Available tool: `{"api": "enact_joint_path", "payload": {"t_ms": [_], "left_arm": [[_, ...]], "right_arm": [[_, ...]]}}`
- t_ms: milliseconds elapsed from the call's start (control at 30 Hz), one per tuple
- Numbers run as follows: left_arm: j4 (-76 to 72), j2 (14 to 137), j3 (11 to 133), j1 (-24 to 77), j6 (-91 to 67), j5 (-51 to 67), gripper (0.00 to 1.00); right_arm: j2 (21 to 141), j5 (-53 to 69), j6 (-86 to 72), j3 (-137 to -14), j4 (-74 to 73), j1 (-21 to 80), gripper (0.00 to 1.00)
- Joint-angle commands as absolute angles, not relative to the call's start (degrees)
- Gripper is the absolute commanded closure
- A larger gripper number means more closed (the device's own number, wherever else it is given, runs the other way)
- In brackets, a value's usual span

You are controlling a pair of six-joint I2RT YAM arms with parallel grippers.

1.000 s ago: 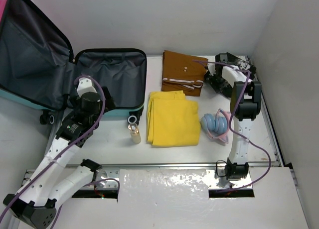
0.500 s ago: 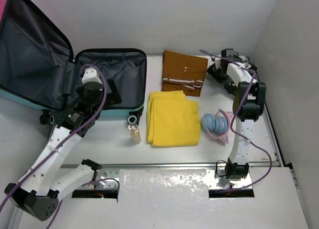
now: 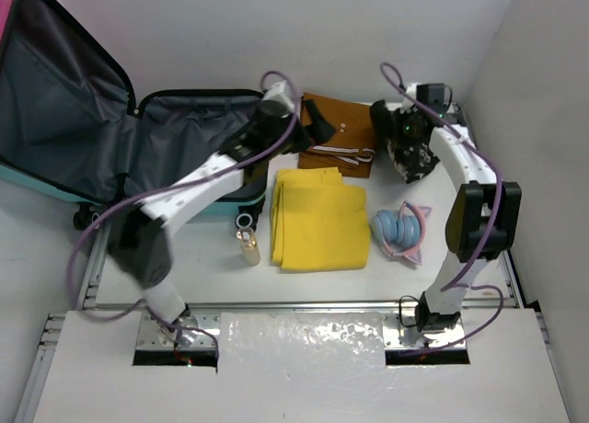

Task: Pack the luggage

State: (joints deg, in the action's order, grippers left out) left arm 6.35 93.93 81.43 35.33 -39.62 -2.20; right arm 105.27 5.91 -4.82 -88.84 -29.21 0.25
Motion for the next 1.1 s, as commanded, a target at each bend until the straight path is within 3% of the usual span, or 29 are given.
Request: {"api": "enact_joint_path", "payload": {"t_ms": [0,133,333,533,800,1067], "left_arm": [[-2.6,103.8,92.8,36.1,-43.8,4.1,0.00],[-0.1,116.5,102.6,36.6,-47.7,4.0,0.00],[-0.2,123.2,106.5,37.3,-54.0,4.2,0.00],[5.3,130.3,118.1,38.1,-55.2,4.9,0.00],[10.2,133.6,120.5,38.2,-52.1,6.4,0.00],[9.9,133.4,116.0,38.2,-52.0,5.6,0.07]], "right_arm": [[99.7,11.6,-9.0,-84.1,-20.8,3.7,1.00],[96.2,13.2,-11.8,-78.1,-15.0,5.3,1.00],[94.6,14.3,-12.3,-74.4,-10.7,8.2,1.00],[93.5,15.6,-10.4,-72.2,-9.0,11.0,1.00],[93.3,16.4,-9.0,-72.1,-8.4,11.4,1.00],[90.9,16.2,-9.4,-68.6,-5.2,12.0,1.00]]}}
